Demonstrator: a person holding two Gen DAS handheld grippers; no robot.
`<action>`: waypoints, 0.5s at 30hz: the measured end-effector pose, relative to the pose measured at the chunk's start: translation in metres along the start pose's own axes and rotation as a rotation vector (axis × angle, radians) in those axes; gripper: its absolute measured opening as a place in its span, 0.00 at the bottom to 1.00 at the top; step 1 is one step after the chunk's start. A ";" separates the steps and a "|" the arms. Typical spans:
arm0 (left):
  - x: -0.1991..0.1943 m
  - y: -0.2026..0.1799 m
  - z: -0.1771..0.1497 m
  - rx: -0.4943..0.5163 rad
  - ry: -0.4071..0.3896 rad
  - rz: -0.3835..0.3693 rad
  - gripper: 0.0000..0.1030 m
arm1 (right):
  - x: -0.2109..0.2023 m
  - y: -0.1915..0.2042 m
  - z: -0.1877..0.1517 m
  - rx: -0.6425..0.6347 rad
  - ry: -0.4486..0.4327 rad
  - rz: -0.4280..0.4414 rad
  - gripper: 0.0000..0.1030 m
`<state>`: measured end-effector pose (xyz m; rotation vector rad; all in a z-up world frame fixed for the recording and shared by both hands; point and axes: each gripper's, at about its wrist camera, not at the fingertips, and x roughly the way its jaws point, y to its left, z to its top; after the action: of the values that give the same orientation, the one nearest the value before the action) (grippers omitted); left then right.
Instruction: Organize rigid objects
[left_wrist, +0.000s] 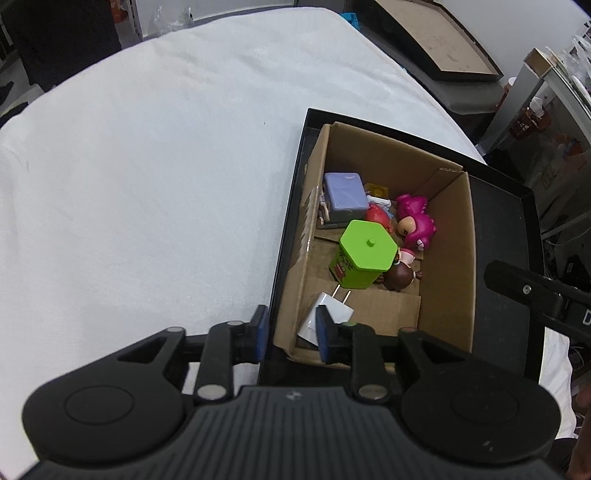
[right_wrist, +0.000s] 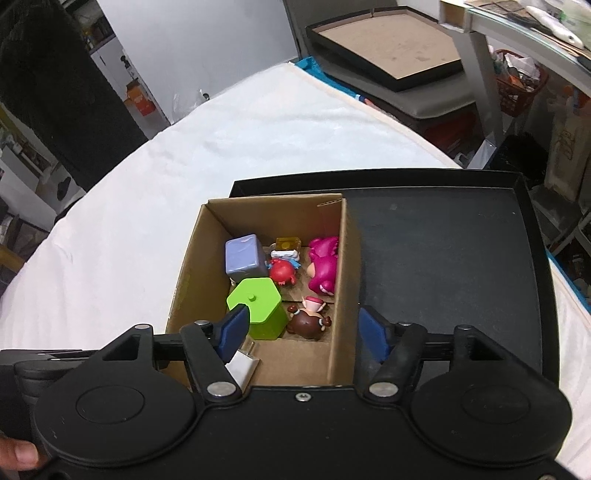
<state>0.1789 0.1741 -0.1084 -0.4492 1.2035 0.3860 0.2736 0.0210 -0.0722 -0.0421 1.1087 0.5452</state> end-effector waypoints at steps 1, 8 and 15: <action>-0.003 -0.001 -0.001 0.002 -0.004 0.001 0.34 | -0.003 -0.002 -0.001 0.007 -0.003 0.000 0.64; -0.021 -0.010 -0.008 0.024 -0.036 -0.001 0.56 | -0.028 -0.015 -0.011 0.034 -0.051 -0.012 0.82; -0.043 -0.014 -0.019 0.062 -0.079 -0.007 0.68 | -0.056 -0.025 -0.023 0.065 -0.103 -0.041 0.97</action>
<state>0.1580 0.1499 -0.0716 -0.3815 1.1335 0.3567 0.2473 -0.0293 -0.0408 0.0193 1.0224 0.4689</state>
